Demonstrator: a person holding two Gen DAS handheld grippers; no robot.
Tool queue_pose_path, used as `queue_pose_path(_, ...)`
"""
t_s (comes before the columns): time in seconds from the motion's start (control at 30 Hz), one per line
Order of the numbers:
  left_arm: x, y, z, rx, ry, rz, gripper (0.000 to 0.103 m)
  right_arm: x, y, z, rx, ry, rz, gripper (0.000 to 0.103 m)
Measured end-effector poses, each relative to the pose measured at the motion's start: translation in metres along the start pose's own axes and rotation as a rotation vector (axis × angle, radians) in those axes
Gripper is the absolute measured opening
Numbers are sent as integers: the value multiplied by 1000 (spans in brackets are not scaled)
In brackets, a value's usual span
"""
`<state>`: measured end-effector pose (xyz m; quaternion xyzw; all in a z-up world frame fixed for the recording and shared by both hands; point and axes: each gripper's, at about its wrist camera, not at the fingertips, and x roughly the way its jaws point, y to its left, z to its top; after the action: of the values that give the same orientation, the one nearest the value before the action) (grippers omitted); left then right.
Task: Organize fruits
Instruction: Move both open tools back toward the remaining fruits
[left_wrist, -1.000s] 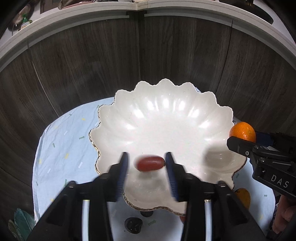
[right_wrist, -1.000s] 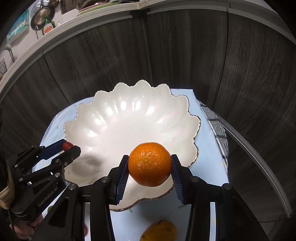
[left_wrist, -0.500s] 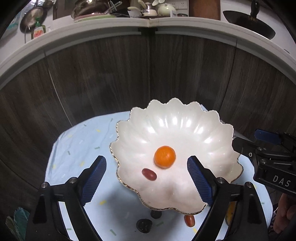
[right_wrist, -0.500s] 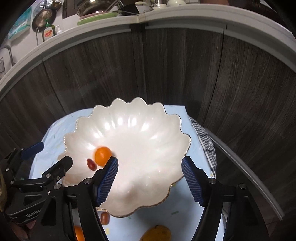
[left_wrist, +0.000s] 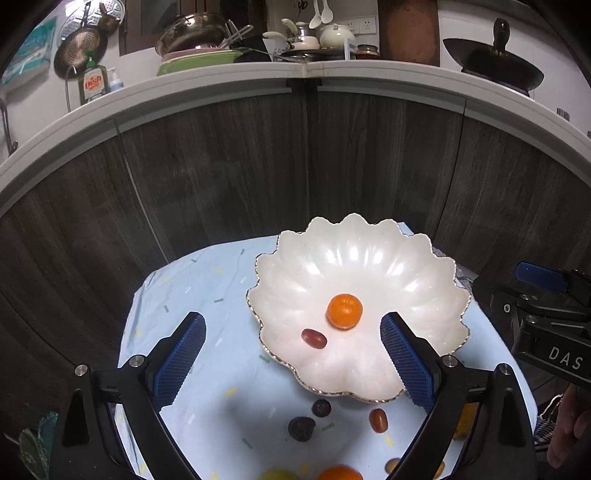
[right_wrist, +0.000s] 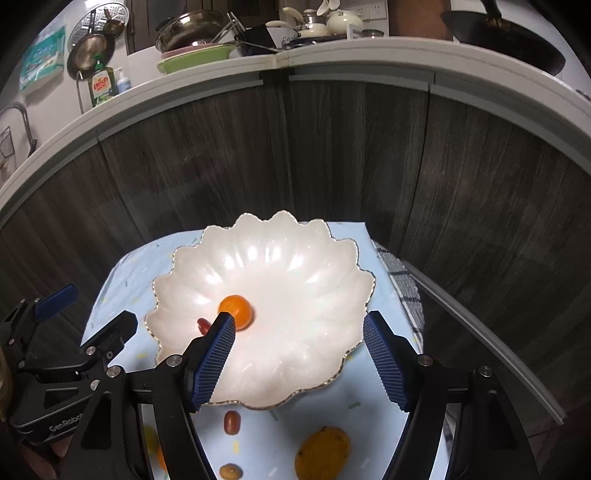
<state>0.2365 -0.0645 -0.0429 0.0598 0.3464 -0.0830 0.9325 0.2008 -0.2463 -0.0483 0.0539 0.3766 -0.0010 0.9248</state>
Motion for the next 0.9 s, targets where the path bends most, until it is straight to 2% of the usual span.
queue_pose_path(0.33, -34, -3, -1, 8, -24, -1, 100, -29, -3, -2, 18, -27, 2, 73)
queue_pose_path(0.63, -60, -4, -8, 34, -50, 38, 100, -47, -2, -12, 32, -48, 1, 73)
queue_pose_path(0.9, -68, 2, -16, 6, -34, 23, 100, -56, 5, -17, 23, -54, 20, 73)
